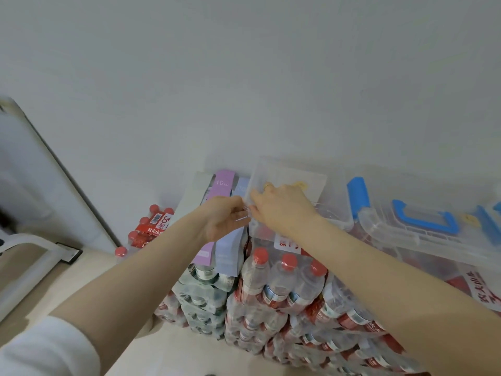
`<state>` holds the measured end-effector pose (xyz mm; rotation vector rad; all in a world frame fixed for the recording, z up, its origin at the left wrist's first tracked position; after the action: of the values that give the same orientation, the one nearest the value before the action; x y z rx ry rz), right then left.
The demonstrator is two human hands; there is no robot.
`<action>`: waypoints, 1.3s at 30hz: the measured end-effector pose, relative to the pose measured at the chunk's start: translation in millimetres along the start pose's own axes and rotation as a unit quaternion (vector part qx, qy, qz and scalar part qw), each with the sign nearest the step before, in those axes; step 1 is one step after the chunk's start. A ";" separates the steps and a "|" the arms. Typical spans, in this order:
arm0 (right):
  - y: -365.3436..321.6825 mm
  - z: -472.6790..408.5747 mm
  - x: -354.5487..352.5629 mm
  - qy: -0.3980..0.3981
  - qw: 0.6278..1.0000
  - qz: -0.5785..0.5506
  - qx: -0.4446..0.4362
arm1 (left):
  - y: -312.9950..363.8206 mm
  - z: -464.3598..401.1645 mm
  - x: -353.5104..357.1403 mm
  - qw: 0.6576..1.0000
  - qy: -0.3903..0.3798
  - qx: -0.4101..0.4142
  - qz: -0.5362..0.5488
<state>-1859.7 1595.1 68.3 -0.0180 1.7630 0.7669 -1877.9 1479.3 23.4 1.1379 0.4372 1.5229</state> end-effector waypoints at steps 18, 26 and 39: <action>-14.2 5.1 -5.9 0.102 0.984 0.145 0.033 | -0.7 -7.8 -3.8 0.997 -0.033 0.012 -0.067; -14.2 12.4 9.6 0.216 0.961 0.170 0.029 | -0.6 -6.4 -8.3 0.993 -0.048 0.012 -0.106; -3.1 6.5 29.5 0.235 0.961 0.127 0.065 | 4.1 -21.5 -11.3 0.993 -0.084 0.011 -0.077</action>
<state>-1863.1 1606.6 40.4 0.1266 2.2978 0.8781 -1899.1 1474.3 11.9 1.2111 0.4168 1.2802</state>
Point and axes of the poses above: each hand's wrist, its own z-axis away from the middle knuckle, its own x-axis out of the palm, y = z × x, the point moved 3 cm from there along -z, towards the middle knuckle, and after that the axes turned 8 degrees about z, right-handed, at the moved point
